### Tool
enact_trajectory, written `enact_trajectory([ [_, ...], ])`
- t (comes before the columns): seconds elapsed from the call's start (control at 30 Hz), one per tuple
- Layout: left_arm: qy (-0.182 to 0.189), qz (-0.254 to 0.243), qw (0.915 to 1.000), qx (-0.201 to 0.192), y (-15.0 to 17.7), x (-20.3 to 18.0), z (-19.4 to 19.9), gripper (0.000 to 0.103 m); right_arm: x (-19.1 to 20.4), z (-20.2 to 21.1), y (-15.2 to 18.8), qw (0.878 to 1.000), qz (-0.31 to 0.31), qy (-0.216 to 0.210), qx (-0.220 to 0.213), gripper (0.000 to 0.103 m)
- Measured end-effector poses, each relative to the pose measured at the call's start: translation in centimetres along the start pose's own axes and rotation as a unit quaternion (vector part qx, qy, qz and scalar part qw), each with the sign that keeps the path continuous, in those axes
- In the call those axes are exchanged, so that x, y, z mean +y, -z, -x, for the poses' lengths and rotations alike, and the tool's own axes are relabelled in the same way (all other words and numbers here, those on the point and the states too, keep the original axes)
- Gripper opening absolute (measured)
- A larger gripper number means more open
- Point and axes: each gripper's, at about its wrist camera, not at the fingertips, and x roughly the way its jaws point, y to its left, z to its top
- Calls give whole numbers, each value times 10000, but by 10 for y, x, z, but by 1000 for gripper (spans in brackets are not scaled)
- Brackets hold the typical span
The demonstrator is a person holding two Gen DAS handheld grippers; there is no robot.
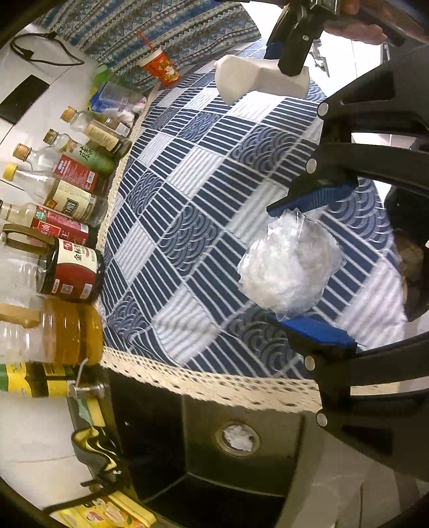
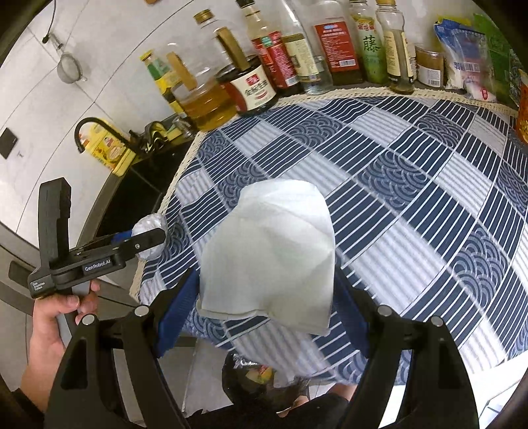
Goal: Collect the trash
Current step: 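Carry the plastic bag and tissue down over the black bin with both tools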
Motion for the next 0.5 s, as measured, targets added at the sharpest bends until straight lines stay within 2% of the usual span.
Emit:
enact_trajectory([
  [0.23, 47, -102, 9999, -102, 32, 5, 26, 57, 27, 1, 28, 9999, 106, -25, 21, 79],
  [0.5, 93, -82, 9999, -47, 68, 15, 39, 57, 56, -5, 63, 9996, 215, -101, 142, 79],
])
